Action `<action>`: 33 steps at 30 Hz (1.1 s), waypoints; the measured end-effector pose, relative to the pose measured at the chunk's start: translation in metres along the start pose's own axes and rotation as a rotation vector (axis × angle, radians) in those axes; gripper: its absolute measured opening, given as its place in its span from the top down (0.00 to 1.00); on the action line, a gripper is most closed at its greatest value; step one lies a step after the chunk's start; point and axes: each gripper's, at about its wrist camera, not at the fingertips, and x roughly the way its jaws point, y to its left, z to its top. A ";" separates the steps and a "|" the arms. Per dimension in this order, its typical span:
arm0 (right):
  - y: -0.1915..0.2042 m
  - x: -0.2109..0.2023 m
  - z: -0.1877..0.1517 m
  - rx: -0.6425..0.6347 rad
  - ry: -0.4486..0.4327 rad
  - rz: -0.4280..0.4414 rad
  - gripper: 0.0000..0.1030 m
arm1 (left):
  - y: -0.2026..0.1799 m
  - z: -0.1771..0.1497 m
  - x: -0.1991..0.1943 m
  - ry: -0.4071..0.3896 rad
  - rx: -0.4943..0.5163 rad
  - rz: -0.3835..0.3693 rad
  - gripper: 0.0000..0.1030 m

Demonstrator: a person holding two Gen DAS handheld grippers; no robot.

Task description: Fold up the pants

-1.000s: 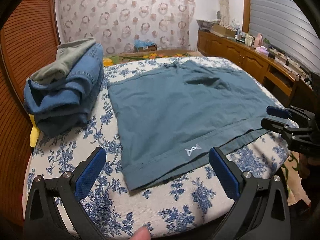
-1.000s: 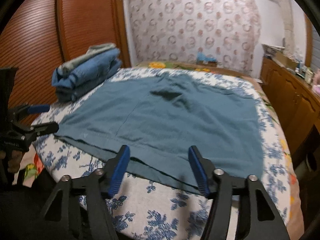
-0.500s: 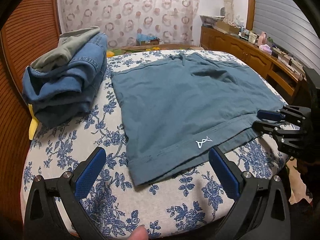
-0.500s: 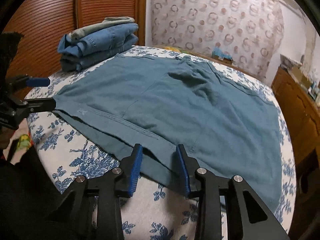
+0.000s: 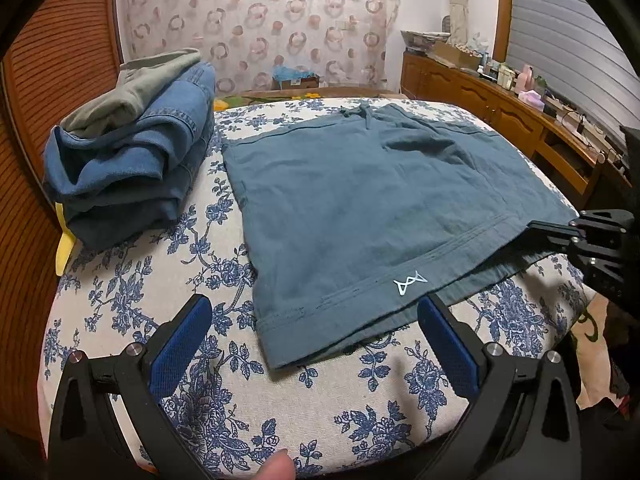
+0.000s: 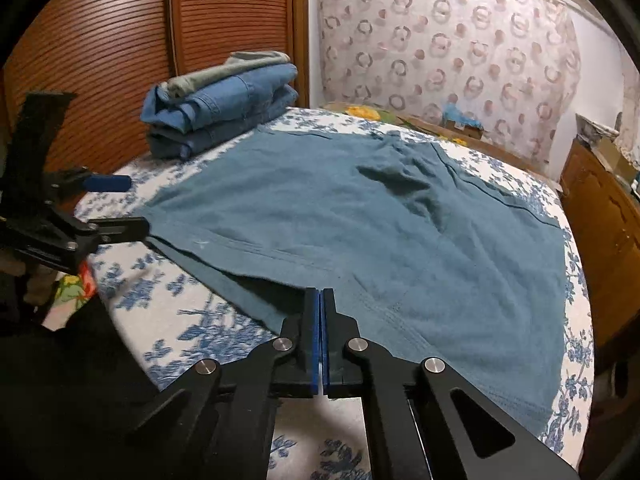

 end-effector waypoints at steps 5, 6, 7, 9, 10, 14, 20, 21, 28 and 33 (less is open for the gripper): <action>0.008 -0.008 -0.008 0.000 0.016 0.032 1.00 | 0.002 0.000 0.001 -0.002 -0.007 0.002 0.00; 0.008 -0.009 -0.010 0.000 0.025 0.036 1.00 | 0.003 0.000 0.002 0.000 -0.009 0.002 0.00; 0.008 -0.010 -0.012 -0.004 0.030 0.036 1.00 | 0.003 -0.001 0.003 0.002 -0.012 0.003 0.00; 0.008 -0.010 -0.015 0.001 0.042 0.041 1.00 | 0.005 0.001 0.005 0.006 -0.015 -0.001 0.00; 0.007 -0.010 -0.015 0.005 0.043 0.039 1.00 | 0.006 0.001 0.006 0.008 -0.015 -0.003 0.00; -0.001 -0.010 -0.013 0.035 0.050 0.036 1.00 | 0.012 0.004 0.011 0.011 -0.028 -0.024 0.00; -0.020 -0.025 -0.017 0.121 0.005 0.032 0.94 | 0.021 0.006 0.019 0.024 -0.046 -0.045 0.15; -0.024 -0.029 -0.019 0.132 0.000 0.017 0.88 | 0.022 0.005 0.020 0.029 -0.048 -0.051 0.17; -0.065 -0.046 -0.041 0.222 -0.015 -0.166 0.62 | 0.026 -0.004 0.022 0.045 -0.057 -0.065 0.39; -0.097 -0.051 -0.064 0.311 0.003 -0.317 0.60 | 0.026 -0.009 0.021 0.048 -0.053 -0.050 0.40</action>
